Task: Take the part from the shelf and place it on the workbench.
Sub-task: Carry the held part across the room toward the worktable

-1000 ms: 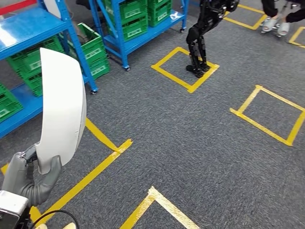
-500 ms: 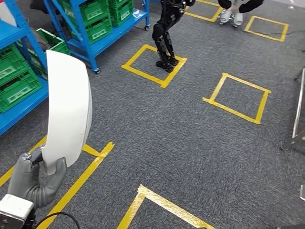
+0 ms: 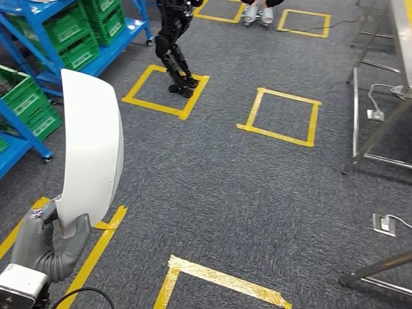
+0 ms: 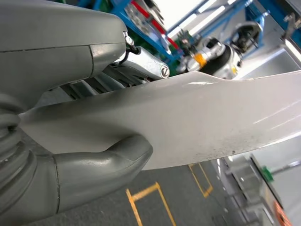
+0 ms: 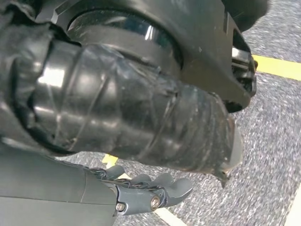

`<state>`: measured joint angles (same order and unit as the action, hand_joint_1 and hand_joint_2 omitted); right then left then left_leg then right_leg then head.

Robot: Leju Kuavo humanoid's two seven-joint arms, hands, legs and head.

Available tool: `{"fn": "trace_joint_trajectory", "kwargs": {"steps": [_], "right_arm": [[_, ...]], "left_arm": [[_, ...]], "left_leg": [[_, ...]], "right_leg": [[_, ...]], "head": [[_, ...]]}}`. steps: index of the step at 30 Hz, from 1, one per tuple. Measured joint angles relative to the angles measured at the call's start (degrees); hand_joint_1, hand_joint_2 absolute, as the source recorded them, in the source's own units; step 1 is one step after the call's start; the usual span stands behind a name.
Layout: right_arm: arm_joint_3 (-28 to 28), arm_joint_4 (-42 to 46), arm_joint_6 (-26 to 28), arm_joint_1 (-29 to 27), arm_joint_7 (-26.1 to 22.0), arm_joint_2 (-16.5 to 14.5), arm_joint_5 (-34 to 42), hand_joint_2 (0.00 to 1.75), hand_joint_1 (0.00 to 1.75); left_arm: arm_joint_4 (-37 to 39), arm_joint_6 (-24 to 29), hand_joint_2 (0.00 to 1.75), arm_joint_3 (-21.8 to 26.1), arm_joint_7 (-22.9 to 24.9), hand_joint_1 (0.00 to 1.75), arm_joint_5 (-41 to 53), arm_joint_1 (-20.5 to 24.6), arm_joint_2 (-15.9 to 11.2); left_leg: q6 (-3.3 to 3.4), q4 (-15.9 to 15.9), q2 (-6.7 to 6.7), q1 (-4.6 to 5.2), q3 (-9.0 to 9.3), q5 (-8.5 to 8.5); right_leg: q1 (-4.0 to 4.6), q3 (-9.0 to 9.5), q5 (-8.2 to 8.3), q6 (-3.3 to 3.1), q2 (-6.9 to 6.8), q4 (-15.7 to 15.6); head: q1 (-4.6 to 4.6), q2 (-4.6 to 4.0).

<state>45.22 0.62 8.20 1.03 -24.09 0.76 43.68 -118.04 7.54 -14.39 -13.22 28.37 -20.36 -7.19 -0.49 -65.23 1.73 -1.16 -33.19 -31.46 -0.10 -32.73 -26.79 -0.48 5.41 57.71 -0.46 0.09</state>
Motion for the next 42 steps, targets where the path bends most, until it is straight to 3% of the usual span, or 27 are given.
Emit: {"fn": "trace_joint_trajectory", "kwargs": {"steps": [1,3,5,6,7,9,10,11,12,13,14,16,18,20,21,23,25,27,28,29,31,32,34,36,38,40,42], "right_arm": [[0.00,-0.02,0.00,0.07,-0.01,-0.01,0.02,0.00,0.00],[0.00,-0.05,0.00,0.12,-0.03,-0.02,0.03,0.00,0.00],[0.00,-0.14,0.01,-0.12,-0.04,-0.03,0.03,0.00,0.00],[0.01,-0.22,0.01,-0.26,-0.04,-0.03,0.03,0.00,0.00],[0.02,-0.29,0.00,-0.30,-0.04,-0.03,0.03,0.00,0.00],[0.04,-0.36,-0.05,-0.12,-0.07,-0.05,0.08,0.00,0.00],[0.06,-0.36,-0.13,0.03,-0.09,-0.09,0.15,0.00,0.00],[0.10,-0.36,-0.21,0.11,-0.11,-0.14,0.24,0.00,0.00],[0.18,-0.36,-0.28,0.11,-0.13,-0.19,0.32,0.00,0.00],[0.31,-0.36,-0.33,0.05,-0.14,-0.22,0.37,0.00,0.00],[0.43,-0.36,-0.35,-0.02,-0.14,-0.23,0.40,0.00,0.00],[0.59,-0.36,-0.35,0.03,-0.15,-0.24,0.46,0.00,0.00],[0.61,-0.36,-0.35,0.26,-0.19,-0.25,0.57,0.00,0.00],[0.62,-0.41,-0.35,0.26,-0.21,-0.26,0.81,0.00,0.00],[0.64,-0.44,-0.35,0.13,-0.22,-0.28,0.98,0.00,0.00],[0.74,-0.51,-0.31,0.01,-0.23,-0.32,1.35,0.00,0.00],[0.85,-0.56,-0.29,0.22,-0.23,-0.39,1.55,0.00,0.00],[0.92,-0.57,-0.32,0.41,-0.23,-0.49,1.59,0.00,0.00],[0.95,-0.57,-0.32,0.40,-0.23,-0.52,1.60,0.00,0.00],[0.98,-0.57,-0.30,0.36,-0.24,-0.54,1.64,0.00,0.00],[1.05,-0.57,-0.16,0.37,-0.33,-0.54,1.90,0.00,0.00],[1.12,-0.57,-0.10,0.47,-0.40,-0.55,2.09,0.00,0.00],[1.39,-0.58,0.00,0.60,-0.54,-0.61,2.37,0.00,0.00],[1.79,-0.62,0.08,0.36,-0.58,-0.72,2.49,0.00,0.00],[2.13,-0.67,0.14,0.17,-0.55,-0.80,2.54,0.00,0.00],[2.42,-0.68,0.15,0.40,-0.50,-0.86,2.52,0.00,0.00],[2.73,-0.68,0.17,0.65,-0.41,-0.90,2.45,0.00,0.00]], "left_arm": [[0.01,0.01,1.75,-0.01,0.01,1.75,0.01,-0.04,0.01],[0.04,0.03,1.75,-0.03,0.05,1.75,0.02,-0.08,0.03],[0.06,0.04,1.75,-0.09,0.09,1.75,0.03,-0.03,0.07],[0.06,0.04,1.75,-0.13,0.09,1.75,0.04,0.02,0.11],[0.06,0.04,1.75,-0.16,0.08,1.75,0.07,0.02,0.18],[0.06,0.04,1.75,-0.21,0.11,1.75,0.25,-0.06,0.32],[0.06,0.05,1.75,-0.21,0.14,1.75,0.38,-0.12,0.36],[0.06,0.04,1.75,-0.22,0.17,1.75,0.52,-0.15,0.37],[0.07,0.03,1.75,-0.24,0.19,1.75,0.65,-0.15,0.37],[0.07,0.03,1.75,-0.26,0.20,1.75,0.78,-0.13,0.37],[0.07,0.02,1.75,-0.29,0.22,1.75,0.88,-0.11,0.37],[0.06,0.03,1.75,-0.36,0.26,1.75,0.98,-0.10,0.37],[0.07,0.04,1.75,-0.49,0.28,1.75,1.03,-0.09,0.37],[0.08,0.05,1.75,-0.64,0.28,1.75,1.07,-0.01,0.37],[0.08,0.06,1.75,-0.69,0.29,1.75,1.08,0.09,0.36],[0.10,0.08,1.75,-0.75,0.29,1.75,1.10,0.21,0.34],[0.20,0.10,1.75,-0.79,0.32,1.75,1.11,0.05,0.30],[0.31,0.10,1.75,-0.84,0.35,1.75,1.09,-0.11,0.26],[0.34,0.09,1.75,-0.86,0.34,1.75,1.02,-0.12,0.26],[0.34,0.07,1.75,-0.88,0.32,1.75,0.81,-0.11,0.26],[0.37,-0.01,1.75,-0.89,0.16,1.75,0.12,-0.11,0.26],[0.39,-0.07,1.75,-0.89,0.02,1.75,-0.33,-0.13,0.26],[0.46,-0.31,1.75,-0.89,-0.27,1.75,-1.13,-0.20,0.25],[0.50,-0.54,1.75,-0.89,-0.50,1.75,-1.81,-0.21,0.23],[0.50,-0.73,1.75,-0.87,-0.69,1.75,-2.41,-0.35,0.23],[0.50,-0.78,1.75,-0.77,-0.82,1.75,-2.88,-0.74,0.23],[0.50,-0.71,1.75,-0.54,-0.94,1.75,-3.31,-1.05,0.22]], "left_leg": [[0.08,3.44,1.42,-0.18,1.26,1.35],[0.30,6.55,3.28,-0.25,2.31,1.92],[0.82,7.00,2.13,-0.13,2.41,2.09],[1.20,7.31,1.36,-0.15,2.57,2.26],[1.57,7.64,0.47,-0.18,2.74,2.42],[2.04,7.97,-1.40,-0.01,2.92,2.49],[2.15,7.96,-2.38,0.14,2.91,2.44],[2.19,7.95,-3.31,0.25,2.92,2.37],[2.20,7.95,-4.19,0.32,2.97,2.28],[2.15,7.94,-4.99,0.35,3.07,2.17],[2.06,7.94,-5.69,0.35,3.25,2.03],[1.62,7.87,-6.91,0.51,3.72,1.60],[0.99,7.81,-7.98,0.70,4.04,1.27],[0.36,7.97,-9.14,0.67,4.26,1.08],[0.06,7.82,-8.94,0.54,4.36,0.76],[-0.33,4.82,-6.30,0.30,3.36,-1.35],[-0.39,-2.64,-3.07,0.16,0.00,-4.88],[-0.37,-8.40,-2.16,0.21,-3.22,-6.26],[-0.29,-8.31,-2.00,0.23,-3.59,-5.18],[-0.16,-5.92,-1.71,0.22,-2.91,-3.01],[0.16,1.58,0.75,0.06,-0.21,1.48],[0.27,4.61,2.17,-0.05,0.93,2.50],[0.48,6.72,3.64,-0.02,1.65,2.38],[1.02,7.38,2.32,0.09,1.95,2.51],[1.72,8.28,0.57,0.02,2.52,2.83],[2.11,8.67,-1.35,0.17,2.82,2.82],[2.22,8.64,-3.32,0.37,2.91,2.62]], "right_leg": [[0.00,-0.27,-0.09,0.26,0.85,0.37],[-0.16,-1.09,-0.01,1.03,2.33,0.75],[-0.46,-1.83,0.27,1.88,3.50,0.60],[-0.43,-2.21,0.03,2.19,2.85,0.91],[-0.33,-3.02,-0.84,2.46,1.32,2.17],[-0.14,-6.06,-4.19,2.82,-2.98,8.21],[-0.23,-8.05,-6.01,2.98,-4.26,12.23],[-0.34,-9.59,-7.12,3.10,-4.84,15.44],[-0.43,-10.22,-7.23,3.18,-5.11,16.89],[-0.49,-9.57,-6.24,3.20,-5.35,15.93],[-0.51,-7.77,-4.50,3.15,-5.83,12.82],[-0.22,-2.95,-1.49,2.75,-8.38,4.56],[0.30,-0.69,-0.74,2.04,-9.73,0.71],[0.58,-0.70,-0.69,1.30,-8.50,0.48],[0.52,-0.60,-0.56,0.95,-7.86,0.24],[0.21,-0.15,-0.25,0.17,-6.60,-0.35],[0.12,-0.01,-0.18,-0.29,-5.08,-0.50],[0.20,0.11,-0.23,-0.40,-3.23,-0.46],[0.22,0.22,-0.27,-0.39,-2.29,-0.39],[0.21,0.37,-0.34,-0.35,-1.35,-0.28],[0.18,0.46,-0.62,-0.03,0.43,0.14],[0.11,0.22,-0.72,0.25,1.23,0.42],[-0.20,-0.57,-0.63,1.07,2.65,0.64],[-0.49,-1.34,-0.45,1.91,3.44,0.55],[-0.26,-2.74,-1.89,2.44,0.69,2.76],[-0.16,-6.03,-5.29,2.76,-3.46,9.29],[-0.41,-9.20,-7.43,3.07,-4.96,15.42]], "head": [[0.01,0.00],[0.02,0.00],[0.00,0.00],[0.05,0.00],[0.24,0.00],[0.55,0.00],[0.65,0.00],[0.63,0.00],[0.64,0.00],[0.65,0.00],[0.66,0.00],[0.65,0.00],[0.59,0.00],[0.56,0.00],[0.49,0.00],[0.23,0.00],[-0.03,0.00],[-0.08,0.00],[-0.08,0.00],[-0.08,0.00],[-0.06,0.00],[-0.06,0.00],[-0.02,0.00],[0.03,0.00],[0.39,0.00],[0.71,0.00],[0.72,0.00]]}}
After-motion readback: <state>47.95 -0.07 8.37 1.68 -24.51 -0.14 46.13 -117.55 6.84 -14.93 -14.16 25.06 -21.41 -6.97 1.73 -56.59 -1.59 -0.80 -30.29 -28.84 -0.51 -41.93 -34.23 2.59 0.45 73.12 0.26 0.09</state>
